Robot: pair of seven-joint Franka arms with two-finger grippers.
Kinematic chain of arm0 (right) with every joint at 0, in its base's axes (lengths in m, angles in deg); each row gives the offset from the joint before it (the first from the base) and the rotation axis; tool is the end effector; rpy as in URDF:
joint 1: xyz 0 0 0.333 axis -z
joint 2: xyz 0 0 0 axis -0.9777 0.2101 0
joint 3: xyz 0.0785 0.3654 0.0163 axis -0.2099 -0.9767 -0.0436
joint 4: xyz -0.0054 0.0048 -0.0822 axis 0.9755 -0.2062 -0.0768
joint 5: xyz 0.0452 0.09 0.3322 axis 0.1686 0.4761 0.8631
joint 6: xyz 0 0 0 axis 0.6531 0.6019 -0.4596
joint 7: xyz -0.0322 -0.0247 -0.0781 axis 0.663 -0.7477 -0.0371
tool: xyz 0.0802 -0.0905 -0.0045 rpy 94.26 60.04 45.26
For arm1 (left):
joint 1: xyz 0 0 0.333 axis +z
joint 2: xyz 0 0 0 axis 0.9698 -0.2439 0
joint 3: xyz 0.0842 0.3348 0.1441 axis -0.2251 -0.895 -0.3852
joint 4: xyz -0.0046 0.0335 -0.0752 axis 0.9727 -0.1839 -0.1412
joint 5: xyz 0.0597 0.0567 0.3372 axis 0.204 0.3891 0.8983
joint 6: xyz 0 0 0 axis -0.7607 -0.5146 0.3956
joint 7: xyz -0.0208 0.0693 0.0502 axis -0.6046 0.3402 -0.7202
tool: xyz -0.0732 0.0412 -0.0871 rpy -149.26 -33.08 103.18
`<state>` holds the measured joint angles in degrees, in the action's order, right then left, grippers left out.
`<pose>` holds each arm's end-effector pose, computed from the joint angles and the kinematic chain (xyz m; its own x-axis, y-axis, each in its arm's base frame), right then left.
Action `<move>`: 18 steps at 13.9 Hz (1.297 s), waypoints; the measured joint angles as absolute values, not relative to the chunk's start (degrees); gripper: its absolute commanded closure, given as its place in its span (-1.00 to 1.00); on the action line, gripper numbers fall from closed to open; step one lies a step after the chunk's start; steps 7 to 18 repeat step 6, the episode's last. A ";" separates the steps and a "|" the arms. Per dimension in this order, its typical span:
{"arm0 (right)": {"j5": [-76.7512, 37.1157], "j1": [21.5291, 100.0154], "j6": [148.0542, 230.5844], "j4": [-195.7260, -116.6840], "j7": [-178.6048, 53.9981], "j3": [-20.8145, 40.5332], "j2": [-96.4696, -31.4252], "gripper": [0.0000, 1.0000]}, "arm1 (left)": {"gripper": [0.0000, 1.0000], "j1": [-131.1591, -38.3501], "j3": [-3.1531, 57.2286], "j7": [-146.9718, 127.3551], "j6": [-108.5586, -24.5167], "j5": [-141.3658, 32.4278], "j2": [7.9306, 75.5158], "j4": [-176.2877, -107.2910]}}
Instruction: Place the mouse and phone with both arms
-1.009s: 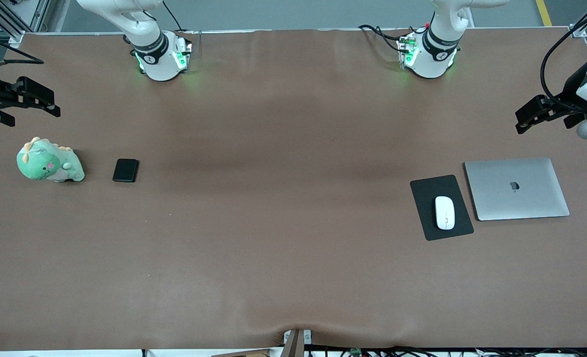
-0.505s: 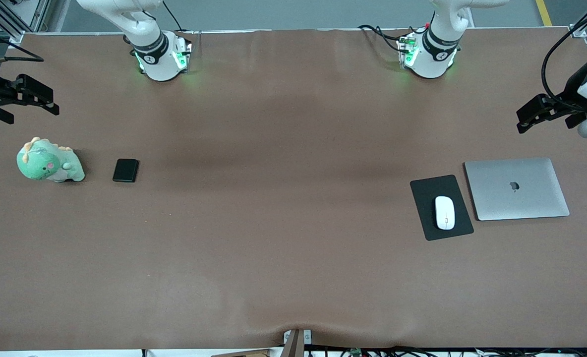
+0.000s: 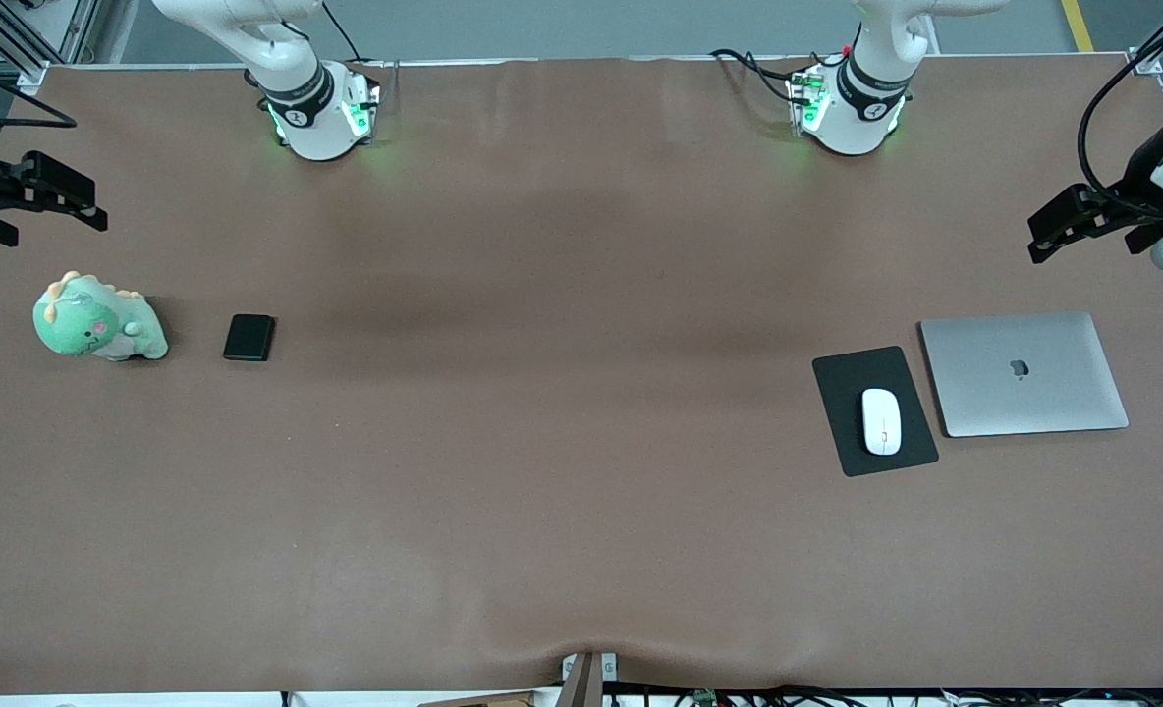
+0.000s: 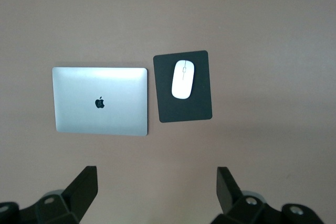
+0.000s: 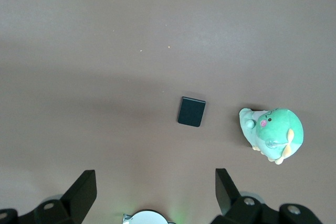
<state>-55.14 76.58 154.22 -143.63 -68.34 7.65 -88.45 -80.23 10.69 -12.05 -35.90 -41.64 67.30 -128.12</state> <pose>0.4825 -0.0130 0.6905 0.9834 0.1633 -0.0795 0.1601 -0.9861 -0.0450 0.4999 -0.0461 0.6932 0.9988 0.0469 0.0163 0.0479 -0.9967 -0.0650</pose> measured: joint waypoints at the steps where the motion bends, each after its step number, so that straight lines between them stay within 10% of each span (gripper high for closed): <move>1: -55.14 76.62 154.22 -143.63 -68.36 7.65 -88.46 -1.00 | -1.00 -80.32 10.79 -12.05 -35.25 -41.64 67.30 -128.12; 18: -55.15 76.73 154.14 -143.67 -68.36 7.65 -88.47 -1.00 | -1.00 -80.19 10.74 -12.05 -32.46 -43.55 67.32 -127.73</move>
